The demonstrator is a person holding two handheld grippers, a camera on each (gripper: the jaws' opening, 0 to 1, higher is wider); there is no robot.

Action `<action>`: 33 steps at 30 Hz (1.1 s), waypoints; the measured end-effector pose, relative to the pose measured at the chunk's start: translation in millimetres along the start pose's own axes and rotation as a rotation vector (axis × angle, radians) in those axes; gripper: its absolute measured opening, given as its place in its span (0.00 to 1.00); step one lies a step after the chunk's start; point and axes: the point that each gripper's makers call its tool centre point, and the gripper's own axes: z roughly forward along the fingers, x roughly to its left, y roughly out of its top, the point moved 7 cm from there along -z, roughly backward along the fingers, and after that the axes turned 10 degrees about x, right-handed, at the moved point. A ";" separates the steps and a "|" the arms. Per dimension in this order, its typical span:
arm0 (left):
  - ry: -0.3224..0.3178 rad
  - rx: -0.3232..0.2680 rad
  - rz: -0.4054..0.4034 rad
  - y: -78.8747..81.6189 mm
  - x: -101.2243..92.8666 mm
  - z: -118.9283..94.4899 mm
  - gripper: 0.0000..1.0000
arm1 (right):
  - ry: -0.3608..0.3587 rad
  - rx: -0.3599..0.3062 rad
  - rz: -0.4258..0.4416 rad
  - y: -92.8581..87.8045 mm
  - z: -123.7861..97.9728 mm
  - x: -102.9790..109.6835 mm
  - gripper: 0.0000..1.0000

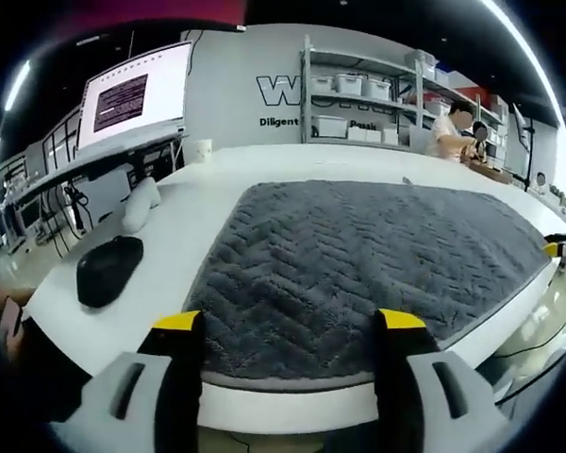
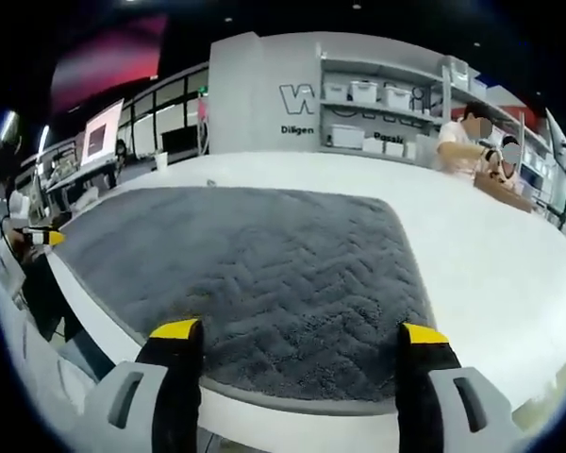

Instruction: Open the folded towel by lifting each exposed corner and separating the folded layers until the towel lies flat within the target outline without major curled edges

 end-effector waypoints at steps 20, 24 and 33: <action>-0.026 0.040 0.030 -1.3 4.7 -6.3 0.72 | 0.061 0.012 -0.051 -1.2 -3.3 -4.7 0.84; -0.034 0.043 0.037 -1.2 5.3 -6.6 0.72 | 0.068 0.020 -0.056 -0.9 -3.5 -5.3 0.84; -0.124 -0.027 -0.083 4.9 -8.4 -12.7 0.84 | -0.005 -0.077 0.106 12.8 -9.3 12.2 0.94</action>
